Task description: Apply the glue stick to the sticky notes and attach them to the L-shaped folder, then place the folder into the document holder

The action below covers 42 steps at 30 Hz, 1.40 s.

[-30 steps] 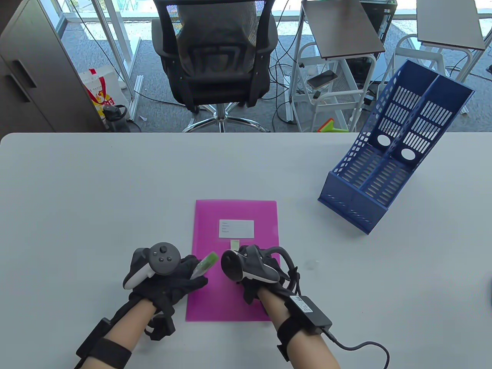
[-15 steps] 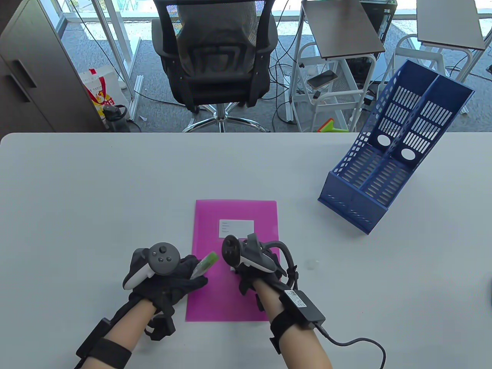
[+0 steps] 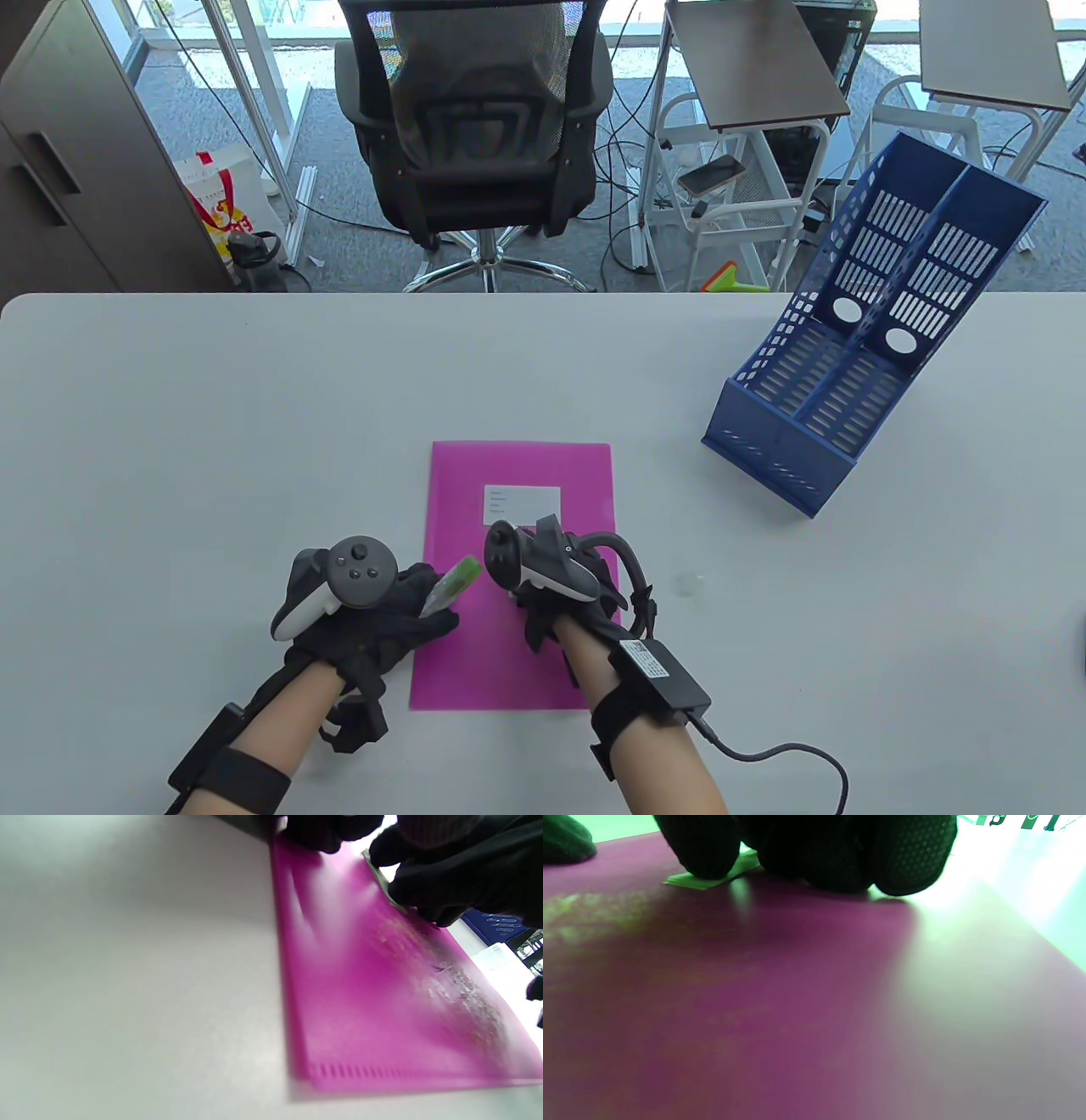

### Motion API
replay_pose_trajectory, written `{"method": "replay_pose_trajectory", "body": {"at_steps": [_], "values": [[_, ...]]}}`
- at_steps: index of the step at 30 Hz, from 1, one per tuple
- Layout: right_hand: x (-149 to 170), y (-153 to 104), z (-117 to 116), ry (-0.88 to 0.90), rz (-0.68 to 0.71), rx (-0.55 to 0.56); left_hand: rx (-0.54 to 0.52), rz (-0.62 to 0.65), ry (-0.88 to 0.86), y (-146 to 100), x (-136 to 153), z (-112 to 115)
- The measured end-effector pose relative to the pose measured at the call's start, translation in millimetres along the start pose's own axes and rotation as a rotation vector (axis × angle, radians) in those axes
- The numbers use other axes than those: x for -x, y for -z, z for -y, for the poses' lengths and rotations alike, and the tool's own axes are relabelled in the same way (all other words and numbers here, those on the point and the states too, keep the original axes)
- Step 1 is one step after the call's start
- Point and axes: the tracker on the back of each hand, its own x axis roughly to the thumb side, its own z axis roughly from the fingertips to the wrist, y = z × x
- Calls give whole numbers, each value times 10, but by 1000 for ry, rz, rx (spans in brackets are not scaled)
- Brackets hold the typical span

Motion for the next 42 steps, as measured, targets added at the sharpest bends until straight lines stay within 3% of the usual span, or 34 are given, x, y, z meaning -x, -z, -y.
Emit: {"method": "replay_pose_trajectory", "body": {"at_steps": [9, 22, 25, 27, 29, 31, 36, 38, 42], "values": [[69, 106, 50, 67, -44, -126, -1, 0, 0, -4, 2, 0], [111, 91, 28, 75, -24, -110, 2, 0, -3, -5, 1, -3], [132, 19, 96, 134, 8, -58, 28, 9, -16, -7, 7, -9], [146, -89, 153, 180, 23, 49, 92, 31, -62, -10, 2, -26], [174, -266, 237, 252, 62, 224, 160, 46, -83, -23, -15, -60], [190, -441, 293, 396, 142, 278, 97, 79, -74, -75, -58, -103], [161, -649, 194, 867, 315, 259, -16, 232, -251, -137, -216, -96], [127, -648, 135, 1064, 352, 152, -31, 306, -307, -154, -321, -40], [92, -675, 123, 1237, 405, 158, -17, 394, -282, -214, -493, 27]]}}
